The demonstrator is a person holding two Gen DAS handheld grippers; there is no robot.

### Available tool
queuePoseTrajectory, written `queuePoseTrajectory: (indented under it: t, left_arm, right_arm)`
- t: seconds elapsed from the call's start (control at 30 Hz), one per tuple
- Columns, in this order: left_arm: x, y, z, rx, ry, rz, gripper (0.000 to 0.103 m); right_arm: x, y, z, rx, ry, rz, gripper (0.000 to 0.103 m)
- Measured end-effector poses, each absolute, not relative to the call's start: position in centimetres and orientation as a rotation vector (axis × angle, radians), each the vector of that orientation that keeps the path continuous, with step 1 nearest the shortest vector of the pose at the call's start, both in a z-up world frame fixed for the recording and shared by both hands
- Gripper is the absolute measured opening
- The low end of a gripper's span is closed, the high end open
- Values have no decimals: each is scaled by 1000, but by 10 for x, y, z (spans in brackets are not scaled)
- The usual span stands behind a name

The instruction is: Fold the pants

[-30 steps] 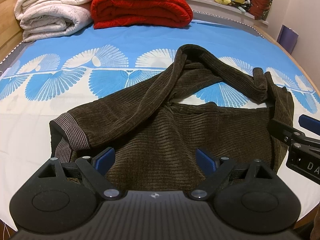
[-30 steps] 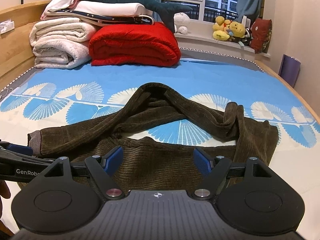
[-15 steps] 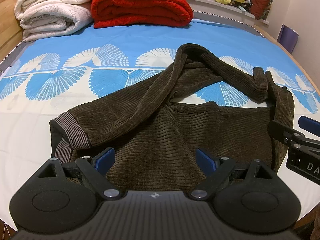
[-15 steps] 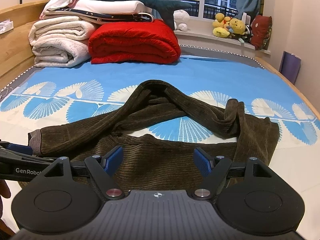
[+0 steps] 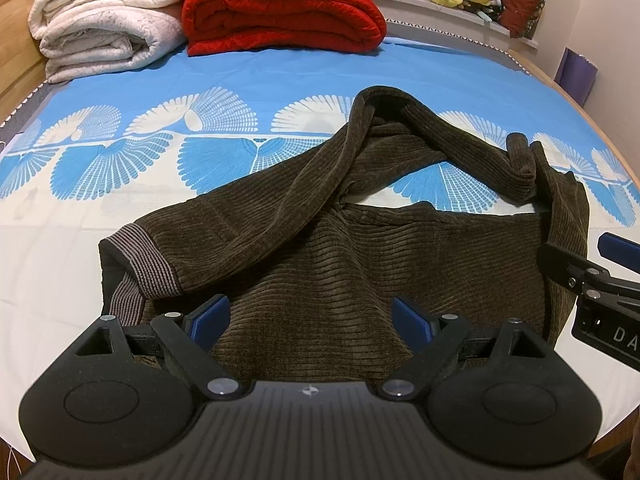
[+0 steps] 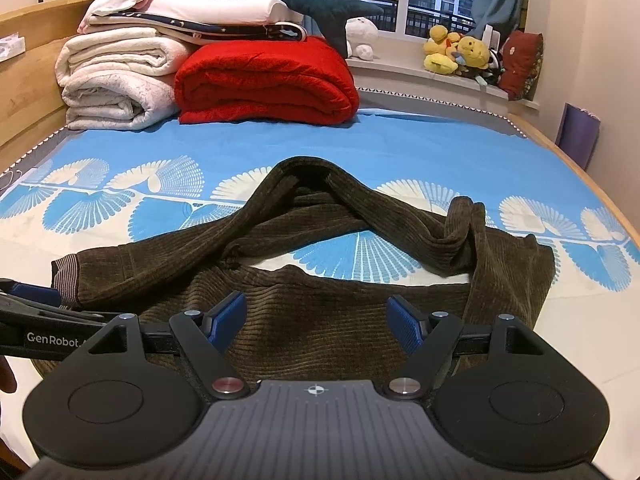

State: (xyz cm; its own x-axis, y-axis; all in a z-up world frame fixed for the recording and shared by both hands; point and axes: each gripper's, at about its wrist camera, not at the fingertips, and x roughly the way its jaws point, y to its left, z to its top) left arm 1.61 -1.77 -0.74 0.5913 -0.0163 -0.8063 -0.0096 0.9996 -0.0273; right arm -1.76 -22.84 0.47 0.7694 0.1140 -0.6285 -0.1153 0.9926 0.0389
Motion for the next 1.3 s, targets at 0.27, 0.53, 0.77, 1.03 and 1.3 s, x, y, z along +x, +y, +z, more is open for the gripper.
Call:
queuePoseTrajectory:
  t: [0.27, 0.53, 0.77, 1.03, 1.3]
  left_arm:
    - [18, -19, -9, -25, 940, -7, 91]
    - [28, -9, 5, -13, 917, -131, 16]
    - [77, 34, -22, 162, 1002, -176, 16]
    - [90, 35, -76, 477, 1084, -198, 65]
    - [98, 39, -93, 700, 1040, -200, 13]
  right_arm:
    - [-18, -230, 6, 10, 671, 124, 70]
    - [-12, -243, 13, 65, 659, 133, 36]
    - [19, -290, 19, 108, 644, 44, 36]
    - [85, -359, -30, 86, 861, -67, 43]
    - [108, -397, -92, 147, 1036, -150, 57]
